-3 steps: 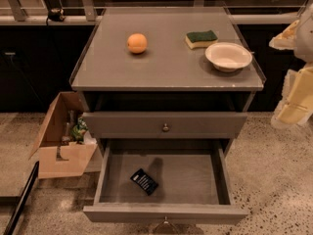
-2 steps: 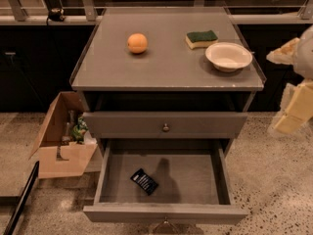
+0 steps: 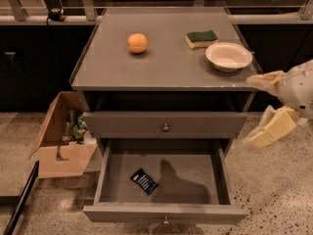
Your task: Pick rxbar blueberry from middle drawer and place on counter
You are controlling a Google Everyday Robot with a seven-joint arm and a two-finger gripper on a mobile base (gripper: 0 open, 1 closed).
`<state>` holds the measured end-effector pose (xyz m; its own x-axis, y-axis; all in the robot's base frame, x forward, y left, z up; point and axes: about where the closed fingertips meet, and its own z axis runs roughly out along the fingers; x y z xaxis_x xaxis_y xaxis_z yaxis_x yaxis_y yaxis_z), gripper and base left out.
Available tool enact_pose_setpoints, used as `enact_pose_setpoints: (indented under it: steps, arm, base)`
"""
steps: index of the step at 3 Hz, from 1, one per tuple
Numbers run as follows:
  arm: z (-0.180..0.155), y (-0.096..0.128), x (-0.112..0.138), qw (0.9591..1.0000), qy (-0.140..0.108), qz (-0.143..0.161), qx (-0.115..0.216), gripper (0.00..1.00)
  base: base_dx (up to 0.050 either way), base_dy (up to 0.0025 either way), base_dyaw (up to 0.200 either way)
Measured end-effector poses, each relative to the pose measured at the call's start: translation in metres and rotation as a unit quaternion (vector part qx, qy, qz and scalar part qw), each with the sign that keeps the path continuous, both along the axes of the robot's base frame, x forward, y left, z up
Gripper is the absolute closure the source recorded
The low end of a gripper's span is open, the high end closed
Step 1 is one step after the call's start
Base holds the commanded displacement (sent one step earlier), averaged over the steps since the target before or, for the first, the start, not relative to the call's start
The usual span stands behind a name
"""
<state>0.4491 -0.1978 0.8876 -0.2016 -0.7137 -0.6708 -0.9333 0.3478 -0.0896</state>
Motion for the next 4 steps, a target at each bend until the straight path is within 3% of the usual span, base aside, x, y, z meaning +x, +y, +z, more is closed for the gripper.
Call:
enact_pose_setpoints:
  steps: [1, 2, 3, 4]
  arm:
    - [-0.001, 0.035, 0.006, 0.9956, -0.012, -0.008, 0.093, 0.00]
    - [-0.002, 0.035, 0.006, 0.9954, -0.014, -0.009, 0.094, 0.00]
    - [-0.013, 0.036, 0.009, 0.9922, -0.053, -0.026, 0.110, 0.00]
    - [-0.026, 0.040, 0.016, 0.9854, -0.109, -0.037, 0.125, 0.00]
  base:
    - [0.000, 0.00000, 0.000]
    - [0.000, 0.00000, 0.000]
    - [0.000, 0.00000, 0.000]
    - [0.000, 0.00000, 0.000]
